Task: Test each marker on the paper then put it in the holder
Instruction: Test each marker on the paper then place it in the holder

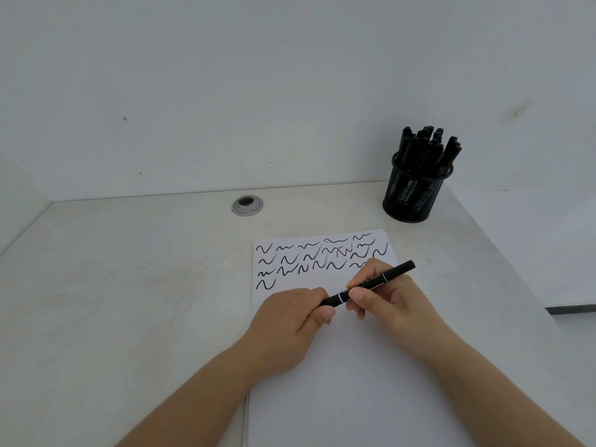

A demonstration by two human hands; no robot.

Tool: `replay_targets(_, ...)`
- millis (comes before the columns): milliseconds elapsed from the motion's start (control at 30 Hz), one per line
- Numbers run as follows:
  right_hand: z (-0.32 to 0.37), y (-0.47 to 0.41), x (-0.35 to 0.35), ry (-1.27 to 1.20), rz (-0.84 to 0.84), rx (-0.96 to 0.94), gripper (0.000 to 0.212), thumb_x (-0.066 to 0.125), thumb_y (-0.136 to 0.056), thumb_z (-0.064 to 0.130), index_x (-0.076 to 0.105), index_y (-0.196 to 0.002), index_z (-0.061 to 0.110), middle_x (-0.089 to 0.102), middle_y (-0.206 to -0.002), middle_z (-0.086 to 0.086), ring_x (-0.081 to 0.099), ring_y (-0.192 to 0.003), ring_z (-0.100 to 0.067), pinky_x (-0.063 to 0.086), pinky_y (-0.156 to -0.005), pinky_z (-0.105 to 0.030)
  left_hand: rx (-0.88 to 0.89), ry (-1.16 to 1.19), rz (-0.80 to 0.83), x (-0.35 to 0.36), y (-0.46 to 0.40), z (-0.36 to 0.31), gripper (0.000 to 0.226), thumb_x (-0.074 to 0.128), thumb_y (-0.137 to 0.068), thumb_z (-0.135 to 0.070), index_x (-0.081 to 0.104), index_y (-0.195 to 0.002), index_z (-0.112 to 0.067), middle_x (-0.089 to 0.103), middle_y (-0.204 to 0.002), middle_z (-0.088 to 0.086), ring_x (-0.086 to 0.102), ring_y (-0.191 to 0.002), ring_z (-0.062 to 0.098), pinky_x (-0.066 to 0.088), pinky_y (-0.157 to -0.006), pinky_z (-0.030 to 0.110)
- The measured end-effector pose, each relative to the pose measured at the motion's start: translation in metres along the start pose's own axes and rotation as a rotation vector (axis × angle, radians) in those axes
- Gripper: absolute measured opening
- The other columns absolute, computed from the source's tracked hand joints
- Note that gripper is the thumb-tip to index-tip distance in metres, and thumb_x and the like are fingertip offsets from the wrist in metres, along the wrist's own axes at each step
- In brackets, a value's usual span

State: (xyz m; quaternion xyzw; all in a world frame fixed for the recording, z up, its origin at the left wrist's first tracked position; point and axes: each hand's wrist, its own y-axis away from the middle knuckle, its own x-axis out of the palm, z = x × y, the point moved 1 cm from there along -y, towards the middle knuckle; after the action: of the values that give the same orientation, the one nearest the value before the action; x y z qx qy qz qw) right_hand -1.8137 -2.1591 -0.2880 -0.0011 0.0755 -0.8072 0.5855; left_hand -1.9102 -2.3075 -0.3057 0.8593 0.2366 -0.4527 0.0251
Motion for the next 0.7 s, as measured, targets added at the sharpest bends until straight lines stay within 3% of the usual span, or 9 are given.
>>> replay_targets(100,-0.001,-0.003,-0.002,0.017,-0.03,-0.001,0.016,0.056,-0.085,-0.005,0.057,-0.076,0.008,0.059,-0.058,0.003,0.054,-0.053,-0.006,0.044,-0.055,-0.016,-0.028,0.017,-0.033,0.001,-0.001,0.0,0.038,0.028,-0.088,-0.047,0.056,-0.09,-0.022,0.052,-0.072,-0.007,0.046,-0.068,0.009,0.036,-0.064,0.027)
replay_targets(167,-0.001,-0.005,-0.004,-0.003,-0.07,-0.001,0.014,0.06,-0.082,-0.003,0.06,-0.075,0.008,0.059,-0.056,0.006,0.053,-0.052,-0.006,0.043,-0.053,-0.015,-0.045,0.073,-0.085,0.001,-0.001,-0.001,0.03,0.032,-0.088,-0.047,0.055,-0.095,-0.029,0.055,-0.073,-0.01,0.046,-0.065,0.004,0.034,-0.06,0.02)
replay_targets(267,0.0,-0.006,-0.009,-0.115,-0.114,0.018,0.007,0.063,-0.078,0.002,0.065,-0.074,0.008,0.062,-0.058,0.004,0.054,-0.052,-0.011,0.045,-0.052,-0.018,-0.14,0.282,-0.189,-0.002,-0.002,-0.004,0.007,0.044,-0.084,-0.041,0.049,-0.082,-0.036,0.053,-0.06,-0.014,0.042,-0.053,0.003,0.03,-0.052,0.014)
replay_targets(367,0.001,-0.007,-0.022,-0.245,-0.221,0.049,0.019,0.06,-0.08,0.003,0.07,-0.068,0.015,0.065,-0.062,0.002,0.058,-0.06,-0.014,0.048,-0.061,-0.021,-0.267,0.571,-0.318,-0.013,-0.009,-0.003,0.017,0.056,-0.086,-0.028,0.052,-0.07,-0.032,0.055,-0.054,-0.013,0.044,-0.053,0.002,0.034,-0.055,0.013)
replay_targets(533,0.016,-0.003,-0.034,0.204,-0.186,-0.002,0.027,0.072,-0.075,0.006,0.071,-0.067,0.032,0.067,-0.064,0.012,0.058,-0.06,0.0,0.042,-0.06,-0.008,-0.25,0.568,-0.386,-0.032,-0.027,-0.011,0.029,0.062,-0.085,-0.016,0.058,-0.064,-0.036,0.059,-0.053,-0.013,0.049,-0.051,0.0,0.035,-0.052,0.01)
replay_targets(600,0.024,-0.002,-0.037,0.528,-0.168,-0.087,0.021,0.075,-0.073,0.015,0.068,-0.074,0.036,0.066,-0.068,0.014,0.058,-0.068,-0.001,0.043,-0.065,-0.012,-0.195,0.463,-0.32,-0.034,-0.04,-0.025,0.021,0.065,-0.082,-0.021,0.058,-0.067,-0.033,0.06,-0.055,-0.015,0.047,-0.047,-0.001,0.033,-0.048,0.007)
replay_targets(700,0.037,-0.005,-0.046,0.969,-0.144,-0.306,0.012,0.075,-0.074,0.022,0.068,-0.084,0.021,0.053,-0.069,0.018,0.054,-0.071,-0.014,0.041,-0.062,-0.024,-0.122,0.299,-0.239,-0.033,-0.063,-0.048,0.012,0.066,-0.079,-0.034,0.057,-0.072,-0.031,0.061,-0.06,-0.018,0.049,-0.052,-0.002,0.036,-0.052,0.01)
